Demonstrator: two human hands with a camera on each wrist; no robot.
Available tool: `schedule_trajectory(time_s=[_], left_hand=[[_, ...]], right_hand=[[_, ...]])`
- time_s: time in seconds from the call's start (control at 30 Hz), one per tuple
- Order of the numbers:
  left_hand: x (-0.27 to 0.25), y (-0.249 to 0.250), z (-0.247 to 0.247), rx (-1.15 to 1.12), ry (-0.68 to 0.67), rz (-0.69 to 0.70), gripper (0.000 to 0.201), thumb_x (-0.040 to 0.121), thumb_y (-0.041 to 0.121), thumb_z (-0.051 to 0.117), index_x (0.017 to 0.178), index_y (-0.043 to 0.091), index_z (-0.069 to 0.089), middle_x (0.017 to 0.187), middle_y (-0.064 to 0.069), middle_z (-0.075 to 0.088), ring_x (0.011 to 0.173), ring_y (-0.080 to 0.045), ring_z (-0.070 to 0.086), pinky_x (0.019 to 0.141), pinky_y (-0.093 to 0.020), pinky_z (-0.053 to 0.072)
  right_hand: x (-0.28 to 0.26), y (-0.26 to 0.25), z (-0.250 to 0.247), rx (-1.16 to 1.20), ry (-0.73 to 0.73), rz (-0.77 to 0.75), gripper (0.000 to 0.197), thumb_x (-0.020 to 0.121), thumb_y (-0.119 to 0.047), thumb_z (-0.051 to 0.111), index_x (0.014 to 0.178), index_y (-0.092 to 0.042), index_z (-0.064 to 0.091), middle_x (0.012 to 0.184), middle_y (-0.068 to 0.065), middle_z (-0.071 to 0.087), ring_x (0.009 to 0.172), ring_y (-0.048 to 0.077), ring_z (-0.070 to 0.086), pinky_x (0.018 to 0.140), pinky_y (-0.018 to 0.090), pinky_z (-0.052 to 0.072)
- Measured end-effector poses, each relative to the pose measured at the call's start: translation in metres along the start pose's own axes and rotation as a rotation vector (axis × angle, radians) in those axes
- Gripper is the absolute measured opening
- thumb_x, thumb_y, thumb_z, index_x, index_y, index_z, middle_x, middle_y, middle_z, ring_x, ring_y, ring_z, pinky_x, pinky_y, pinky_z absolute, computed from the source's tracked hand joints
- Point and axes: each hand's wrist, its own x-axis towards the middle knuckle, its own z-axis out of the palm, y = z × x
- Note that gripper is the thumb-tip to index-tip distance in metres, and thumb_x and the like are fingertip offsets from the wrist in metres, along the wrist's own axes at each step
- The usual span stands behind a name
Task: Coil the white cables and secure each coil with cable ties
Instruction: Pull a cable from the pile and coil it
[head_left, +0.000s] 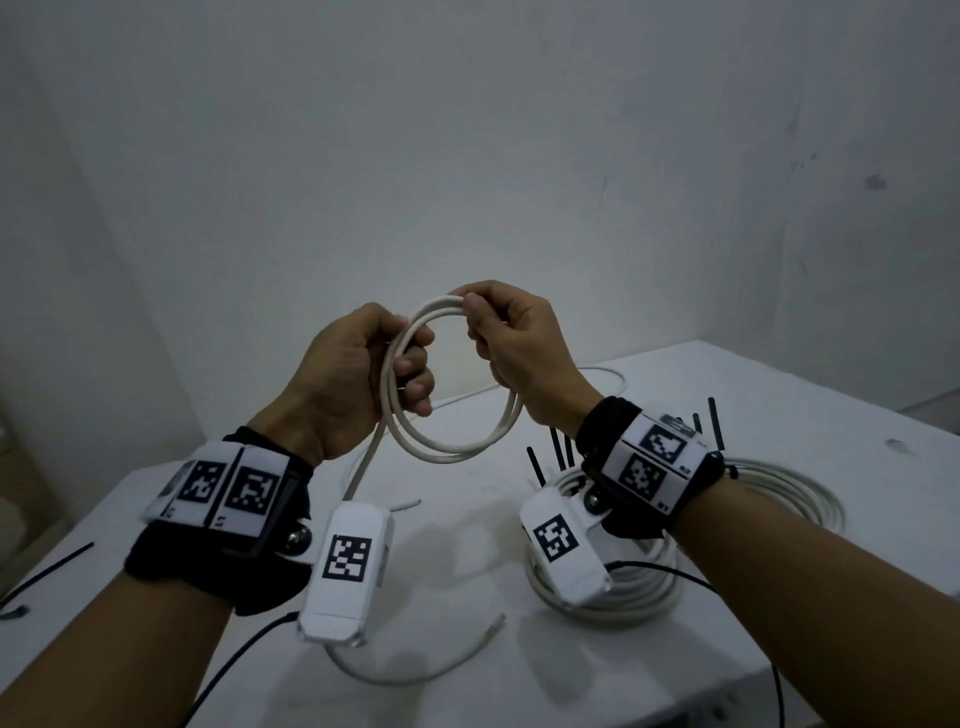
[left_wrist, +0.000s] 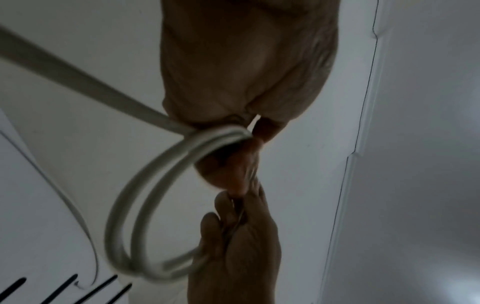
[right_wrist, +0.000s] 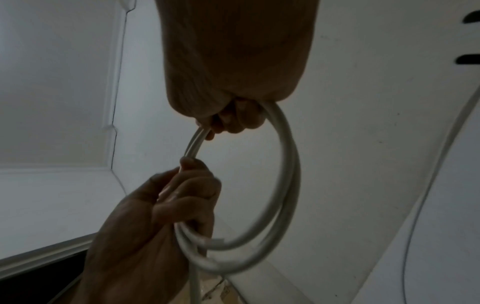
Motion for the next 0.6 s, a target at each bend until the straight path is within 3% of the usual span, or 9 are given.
schedule_trajectory(time_s=[0.1, 0.2, 0.27, 0.3, 0.33, 0.4, 0.47, 0.53, 0.6], left_hand=[[0.003, -0.001, 0.008, -0.041, 0.104, 0.048, 0.029, 0.093, 0.023, 0.033, 0.072, 0.013, 0.050, 0.047, 0.006, 0.026, 0.036, -0.009, 0.023, 0.033, -0.014, 0.021], [0.005, 0.000, 0.009, -0.044, 0.186, 0.097, 0.030, 0.097, 0.028, 0.038, 0.072, 0.016, 0.048, 0.046, 0.008, 0.026, 0.034, -0.006, 0.020, 0.032, -0.013, 0.015], [0.005, 0.002, 0.005, -0.086, 0.232, 0.134, 0.031, 0.098, 0.028, 0.039, 0.071, 0.017, 0.047, 0.044, 0.009, 0.026, 0.033, -0.006, 0.020, 0.032, -0.013, 0.014], [0.004, 0.003, 0.002, -0.106, 0.247, 0.151, 0.031, 0.098, 0.028, 0.039, 0.071, 0.017, 0.046, 0.044, 0.010, 0.026, 0.033, -0.006, 0.020, 0.031, -0.014, 0.014], [0.003, 0.003, -0.001, -0.125, 0.256, 0.164, 0.031, 0.099, 0.029, 0.038, 0.071, 0.017, 0.046, 0.044, 0.010, 0.026, 0.034, -0.005, 0.020, 0.031, -0.014, 0.015], [-0.002, 0.002, -0.007, -0.165, 0.266, 0.175, 0.032, 0.100, 0.029, 0.037, 0.072, 0.017, 0.047, 0.045, 0.010, 0.027, 0.035, -0.005, 0.021, 0.030, -0.015, 0.016], [-0.008, 0.001, -0.012, -0.210, 0.272, 0.176, 0.033, 0.101, 0.030, 0.037, 0.072, 0.017, 0.047, 0.046, 0.010, 0.028, 0.035, -0.005, 0.022, 0.030, -0.016, 0.016], [-0.015, 0.001, -0.017, -0.250, 0.270, 0.179, 0.033, 0.101, 0.030, 0.036, 0.073, 0.017, 0.047, 0.046, 0.010, 0.028, 0.035, -0.004, 0.022, 0.030, -0.017, 0.016], [-0.022, 0.003, -0.025, -0.271, 0.274, 0.179, 0.033, 0.101, 0.029, 0.036, 0.073, 0.016, 0.047, 0.045, 0.010, 0.028, 0.035, -0.004, 0.023, 0.029, -0.016, 0.016]], right_hand=[[-0.002, -0.003, 0.009, -0.008, 0.038, -0.043, 0.017, 0.097, -0.016, 0.051, 0.103, -0.012, 0.066, 0.065, -0.009, 0.051, 0.052, 0.002, 0.044, 0.047, 0.018, 0.036], [-0.012, 0.001, 0.011, -0.159, 0.102, -0.027, 0.028, 0.095, -0.032, 0.052, 0.122, -0.024, 0.055, 0.095, 0.003, 0.055, 0.077, 0.006, 0.052, 0.068, 0.017, 0.045], [-0.033, 0.007, 0.009, -0.213, 0.246, 0.003, 0.015, 0.095, -0.036, 0.051, 0.107, -0.027, 0.052, 0.090, 0.003, 0.057, 0.074, 0.009, 0.052, 0.067, 0.024, 0.044], [-0.048, 0.012, 0.009, -0.221, 0.237, 0.065, 0.012, 0.096, -0.037, 0.049, 0.096, -0.025, 0.051, 0.079, 0.001, 0.058, 0.065, 0.010, 0.052, 0.061, 0.030, 0.044], [-0.065, 0.016, 0.011, -0.196, 0.136, 0.180, 0.019, 0.097, -0.039, 0.045, 0.091, -0.022, 0.052, 0.069, 0.000, 0.059, 0.055, 0.012, 0.052, 0.052, 0.032, 0.042], [-0.100, 0.022, 0.022, -0.060, -0.209, 0.545, 0.037, 0.098, -0.050, 0.035, 0.101, -0.017, 0.053, 0.059, 0.005, 0.061, 0.041, 0.017, 0.052, 0.039, 0.024, 0.037], [-0.124, 0.031, 0.039, 0.109, -0.440, 0.916, 0.056, 0.094, -0.062, 0.027, 0.121, -0.016, 0.044, 0.069, 0.013, 0.066, 0.045, 0.021, 0.060, 0.038, 0.020, 0.043], [-0.132, 0.041, 0.057, 0.363, -0.490, 1.165, 0.071, 0.090, -0.067, 0.028, 0.135, -0.012, 0.035, 0.090, 0.021, 0.065, 0.061, 0.028, 0.069, 0.049, 0.028, 0.053], [-0.129, 0.047, 0.073, 0.641, -0.366, 1.282, 0.074, 0.091, -0.063, 0.037, 0.138, -0.005, 0.035, 0.105, 0.026, 0.059, 0.071, 0.032, 0.070, 0.056, 0.037, 0.057]])
